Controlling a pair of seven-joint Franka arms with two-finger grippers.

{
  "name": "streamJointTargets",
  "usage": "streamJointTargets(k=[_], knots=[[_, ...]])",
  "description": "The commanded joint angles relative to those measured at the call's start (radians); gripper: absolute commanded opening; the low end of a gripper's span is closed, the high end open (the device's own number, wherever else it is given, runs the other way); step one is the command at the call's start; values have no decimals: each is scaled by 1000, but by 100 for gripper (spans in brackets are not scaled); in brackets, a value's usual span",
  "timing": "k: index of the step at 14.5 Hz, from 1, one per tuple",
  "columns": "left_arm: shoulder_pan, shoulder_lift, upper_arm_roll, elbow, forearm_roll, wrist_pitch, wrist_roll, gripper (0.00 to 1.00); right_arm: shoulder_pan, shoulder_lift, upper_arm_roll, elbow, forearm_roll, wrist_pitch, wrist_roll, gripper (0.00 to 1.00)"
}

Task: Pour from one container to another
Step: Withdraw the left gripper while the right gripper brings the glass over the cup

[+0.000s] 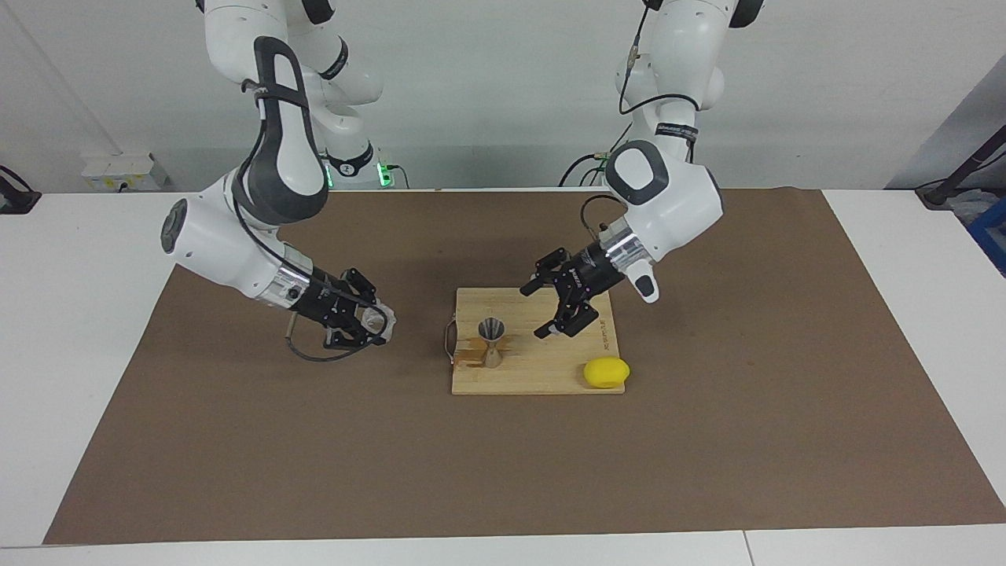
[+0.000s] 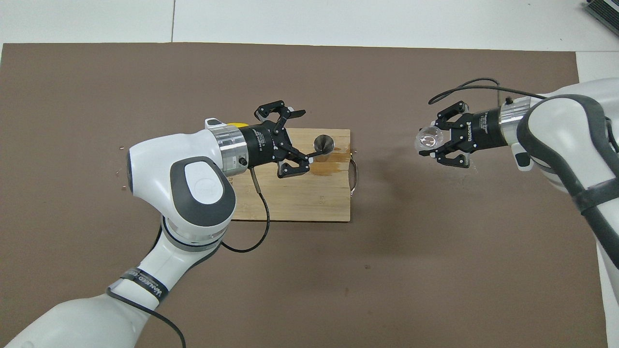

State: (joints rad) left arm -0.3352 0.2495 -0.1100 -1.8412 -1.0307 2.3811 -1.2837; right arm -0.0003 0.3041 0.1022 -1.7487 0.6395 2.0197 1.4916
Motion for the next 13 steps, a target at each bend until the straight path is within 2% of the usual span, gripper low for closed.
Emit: streamJointTargets(k=[1,4,8,11,13], knots=[[74,0,-5,46,167,-121,35,100,55,30,-4,66,-72,16,105,0],[140,8,-4,88,318,-224,163,100,108,62,1,136,-173,28,226,0],[209,-4,-2,88,554,-261,478,100,171,76,1,146,-172,88,279,0],[260,-22,4,86,699,-311,570,100,221,93,-4,167,-196,108,295,0],[281,-45,7,85,849,-355,735,100,241,98,-3,169,-215,123,297,0]])
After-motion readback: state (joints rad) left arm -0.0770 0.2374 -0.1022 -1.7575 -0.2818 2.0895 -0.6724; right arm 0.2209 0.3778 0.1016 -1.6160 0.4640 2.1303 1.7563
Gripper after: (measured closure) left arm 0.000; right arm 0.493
